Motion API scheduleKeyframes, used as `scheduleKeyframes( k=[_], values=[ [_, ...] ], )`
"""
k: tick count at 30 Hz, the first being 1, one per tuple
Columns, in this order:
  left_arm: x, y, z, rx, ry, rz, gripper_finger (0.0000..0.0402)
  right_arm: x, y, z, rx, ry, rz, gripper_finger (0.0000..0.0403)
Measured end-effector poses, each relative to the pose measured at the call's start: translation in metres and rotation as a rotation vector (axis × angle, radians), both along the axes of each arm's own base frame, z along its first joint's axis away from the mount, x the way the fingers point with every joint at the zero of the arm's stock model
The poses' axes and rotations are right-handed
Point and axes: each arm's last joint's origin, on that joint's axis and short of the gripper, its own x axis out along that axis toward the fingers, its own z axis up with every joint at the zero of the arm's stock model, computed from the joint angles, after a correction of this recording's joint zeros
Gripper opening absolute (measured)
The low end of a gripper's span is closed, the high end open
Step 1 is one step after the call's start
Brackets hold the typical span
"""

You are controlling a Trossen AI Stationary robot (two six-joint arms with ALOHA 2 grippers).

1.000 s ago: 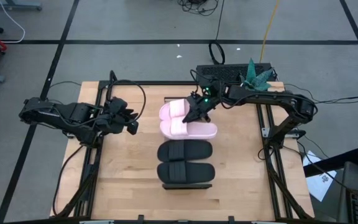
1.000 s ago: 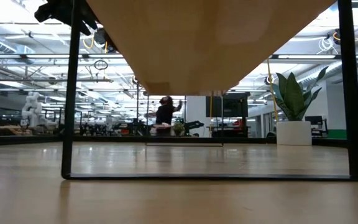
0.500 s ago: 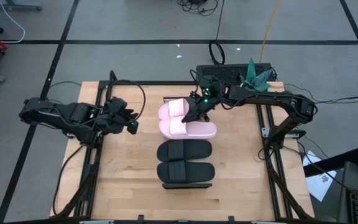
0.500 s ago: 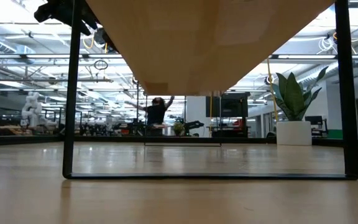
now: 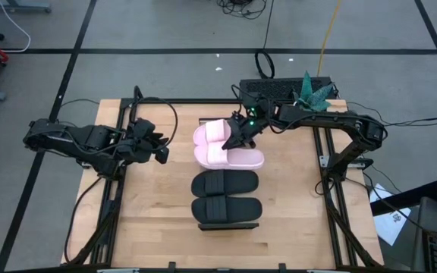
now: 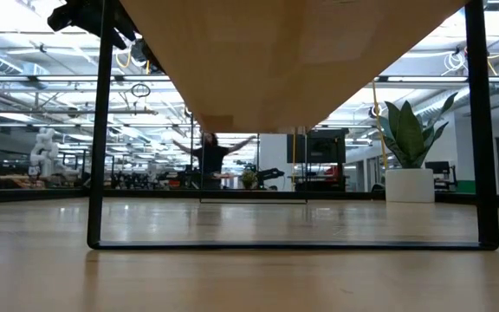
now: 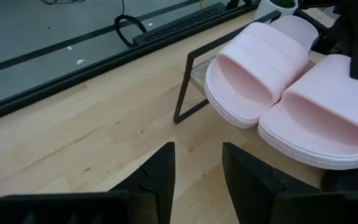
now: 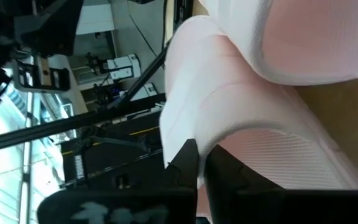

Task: Pick and place slides into the shelf
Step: Put the pink slides on the shelf

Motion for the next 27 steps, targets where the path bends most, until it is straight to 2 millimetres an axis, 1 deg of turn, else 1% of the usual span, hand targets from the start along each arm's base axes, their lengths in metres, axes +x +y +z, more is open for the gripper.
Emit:
scheduleKeyframes(
  k=[4, 10, 15, 22, 27],
  values=[
    [0.0, 0.0, 0.0, 0.0, 0.0, 0.001, 0.0129, -0.001, 0.001, -0.002, -0.029, 0.012, 0.005, 0.0002],
    [0.0, 0.0, 0.0, -0.001, -0.002, 0.002, 0.0129, -0.003, 0.002, 0.008, -0.025, -0.028, -0.015, 0.0002],
    [0.0, 0.0, 0.0, -0.003, -0.006, 0.003, 0.0129, -0.006, 0.002, 0.004, -0.062, 0.004, -0.006, 0.0002],
    [0.001, 0.0, 0.0, -0.011, -0.012, 0.003, 0.0129, -0.007, 0.003, 0.004, -0.065, 0.01, 0.005, 0.0002],
    [0.002, 0.0, 0.001, -0.014, -0.024, 0.002, 0.0129, -0.006, 0.009, 0.004, -0.055, 0.011, 0.026, 0.0002]
  ],
)
